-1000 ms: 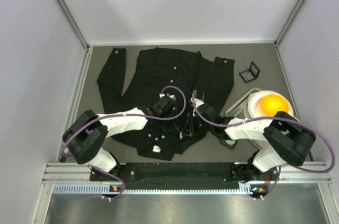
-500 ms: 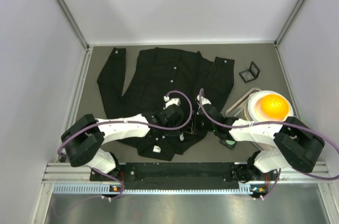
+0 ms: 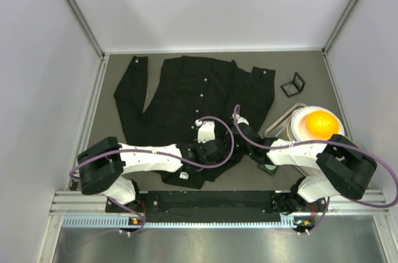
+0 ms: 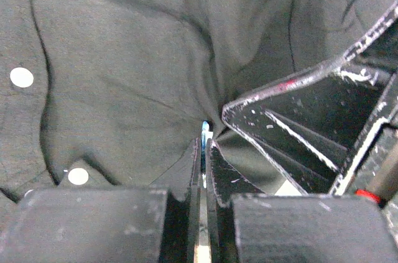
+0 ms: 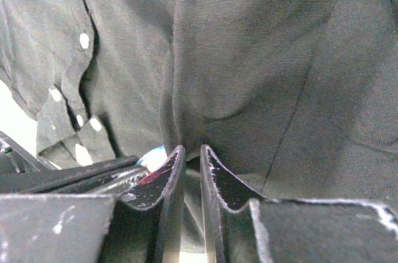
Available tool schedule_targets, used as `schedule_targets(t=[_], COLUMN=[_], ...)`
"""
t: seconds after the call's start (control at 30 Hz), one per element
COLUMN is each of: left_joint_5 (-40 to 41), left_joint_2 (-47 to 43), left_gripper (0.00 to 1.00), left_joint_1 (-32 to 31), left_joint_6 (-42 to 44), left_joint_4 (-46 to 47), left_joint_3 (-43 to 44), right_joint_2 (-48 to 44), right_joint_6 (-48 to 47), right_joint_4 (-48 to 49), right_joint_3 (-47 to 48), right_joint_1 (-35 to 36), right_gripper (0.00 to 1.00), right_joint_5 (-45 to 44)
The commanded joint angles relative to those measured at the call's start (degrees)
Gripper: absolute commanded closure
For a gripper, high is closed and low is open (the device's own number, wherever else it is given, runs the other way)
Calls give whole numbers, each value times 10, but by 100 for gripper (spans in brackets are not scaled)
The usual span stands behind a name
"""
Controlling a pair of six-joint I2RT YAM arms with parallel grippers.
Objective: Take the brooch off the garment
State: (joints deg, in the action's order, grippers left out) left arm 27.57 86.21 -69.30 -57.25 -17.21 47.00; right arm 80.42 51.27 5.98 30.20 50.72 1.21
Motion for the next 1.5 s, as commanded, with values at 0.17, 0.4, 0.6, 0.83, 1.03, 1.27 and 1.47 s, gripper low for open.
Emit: schedule_targets(t=[0.17, 0.4, 0.6, 0.83, 1.03, 1.27, 1.47], left_joint_5=[129, 123, 109, 96, 87, 76, 52], left_joint_2=[17, -19, -27, -16, 3, 4, 15], left_gripper=[100, 100, 100, 100, 100, 100, 100], left_joint_1=[-13, -13, -13, -14, -14, -14, -14], left_joint_6=[-14, 11, 20, 12, -2, -28, -32], left_joint_4=[24, 96, 119, 111, 87, 89, 106], left_joint_3=[19, -26, -35, -23, -3, -4, -3], right_joint_2=[-3, -8, -2, 7, 10, 24, 13], right_joint_6=[4, -1, -6, -13, -31, -42, -50], right_joint_4=[25, 47, 48, 50, 56, 89, 101], right_joint_3=[6, 1, 9, 14, 19, 18, 16], right_joint_1=[-2, -2, -2, -2, 4, 15, 19], right_gripper=[86, 87, 87, 89, 92, 94, 98], right_joint_5=[13, 41, 43, 43, 36, 49, 52])
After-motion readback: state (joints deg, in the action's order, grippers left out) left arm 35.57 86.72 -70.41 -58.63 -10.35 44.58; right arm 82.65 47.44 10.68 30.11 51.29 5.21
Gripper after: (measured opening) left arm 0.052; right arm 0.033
